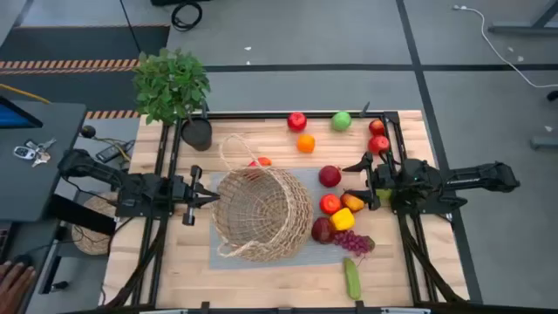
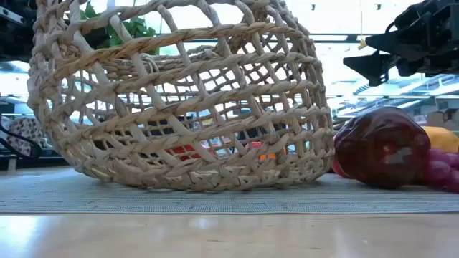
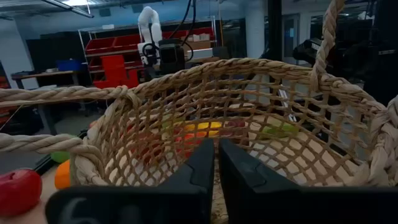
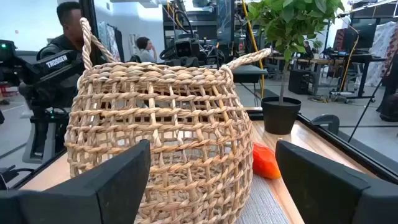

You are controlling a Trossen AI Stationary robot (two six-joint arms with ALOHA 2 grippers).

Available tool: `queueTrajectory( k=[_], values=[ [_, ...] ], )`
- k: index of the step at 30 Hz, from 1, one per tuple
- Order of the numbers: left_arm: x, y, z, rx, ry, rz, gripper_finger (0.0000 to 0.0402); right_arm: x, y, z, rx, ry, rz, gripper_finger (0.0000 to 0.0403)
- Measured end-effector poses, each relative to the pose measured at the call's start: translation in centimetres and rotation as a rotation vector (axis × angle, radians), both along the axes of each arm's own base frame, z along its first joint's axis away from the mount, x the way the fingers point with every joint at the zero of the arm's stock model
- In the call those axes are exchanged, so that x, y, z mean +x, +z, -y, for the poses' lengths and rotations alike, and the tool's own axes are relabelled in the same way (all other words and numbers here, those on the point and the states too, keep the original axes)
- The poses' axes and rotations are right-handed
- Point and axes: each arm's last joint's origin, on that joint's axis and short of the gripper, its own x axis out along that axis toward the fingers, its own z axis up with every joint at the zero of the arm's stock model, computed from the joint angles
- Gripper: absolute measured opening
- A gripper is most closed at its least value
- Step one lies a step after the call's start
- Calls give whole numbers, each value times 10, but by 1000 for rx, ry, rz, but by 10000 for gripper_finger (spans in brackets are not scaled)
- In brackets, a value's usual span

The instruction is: Build produce basket

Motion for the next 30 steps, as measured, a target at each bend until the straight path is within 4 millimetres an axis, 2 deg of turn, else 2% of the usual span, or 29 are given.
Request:
queueTrajectory(
  k=[30],
  values=[
    [0, 0, 0, 0, 0, 0, 28, 0, 0, 0, 0, 0, 0, 348]
  ],
)
